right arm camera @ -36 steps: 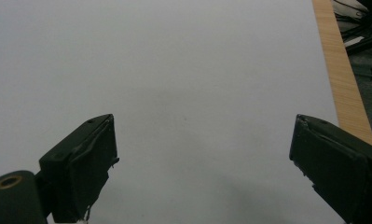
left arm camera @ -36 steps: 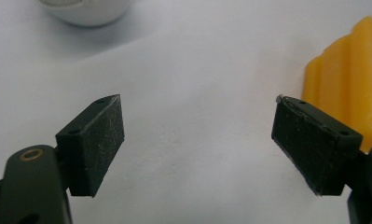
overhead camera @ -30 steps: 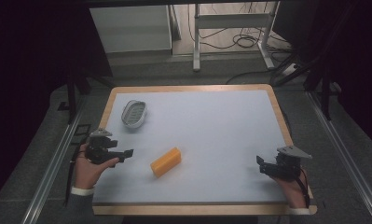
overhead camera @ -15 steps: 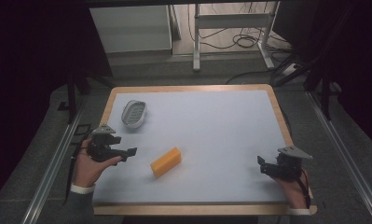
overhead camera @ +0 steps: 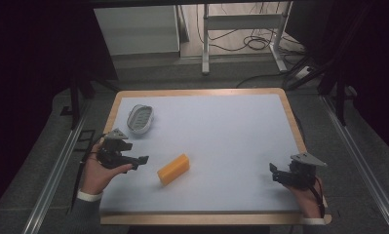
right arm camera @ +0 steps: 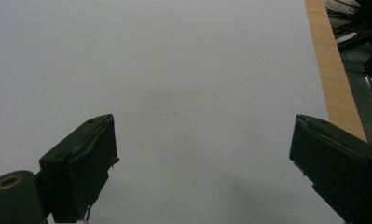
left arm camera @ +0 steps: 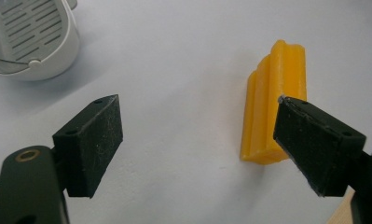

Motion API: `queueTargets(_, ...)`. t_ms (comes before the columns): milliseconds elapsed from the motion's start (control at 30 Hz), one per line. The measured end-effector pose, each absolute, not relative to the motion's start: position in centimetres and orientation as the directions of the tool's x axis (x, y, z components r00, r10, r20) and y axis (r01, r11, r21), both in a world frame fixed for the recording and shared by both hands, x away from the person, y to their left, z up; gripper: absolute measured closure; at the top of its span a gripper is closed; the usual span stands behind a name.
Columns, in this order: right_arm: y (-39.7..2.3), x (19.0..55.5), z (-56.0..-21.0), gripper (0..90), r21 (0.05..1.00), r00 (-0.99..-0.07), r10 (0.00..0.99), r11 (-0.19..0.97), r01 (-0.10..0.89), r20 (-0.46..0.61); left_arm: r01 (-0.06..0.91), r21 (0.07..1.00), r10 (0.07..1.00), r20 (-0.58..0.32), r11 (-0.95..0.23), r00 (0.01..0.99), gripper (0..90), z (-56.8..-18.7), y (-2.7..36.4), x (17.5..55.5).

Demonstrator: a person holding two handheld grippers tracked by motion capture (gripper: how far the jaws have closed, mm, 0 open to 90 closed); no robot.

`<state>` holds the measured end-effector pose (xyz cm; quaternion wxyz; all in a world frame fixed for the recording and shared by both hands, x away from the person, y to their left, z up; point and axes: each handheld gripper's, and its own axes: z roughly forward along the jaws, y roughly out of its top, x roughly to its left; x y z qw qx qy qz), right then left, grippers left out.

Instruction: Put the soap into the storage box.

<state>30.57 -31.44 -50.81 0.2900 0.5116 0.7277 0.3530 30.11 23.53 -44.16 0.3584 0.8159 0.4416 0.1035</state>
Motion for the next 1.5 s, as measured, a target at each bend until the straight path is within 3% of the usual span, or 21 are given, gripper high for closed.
queueTargets(1500, -31.9, 30.6, -51.1, 7.4, 0.807, -0.303, 0.951, 0.229, 0.544, -0.065, 0.605, 0.631, 0.729, -0.091, -0.485, 0.679, 15.7, -44.1, 17.6, 31.0)
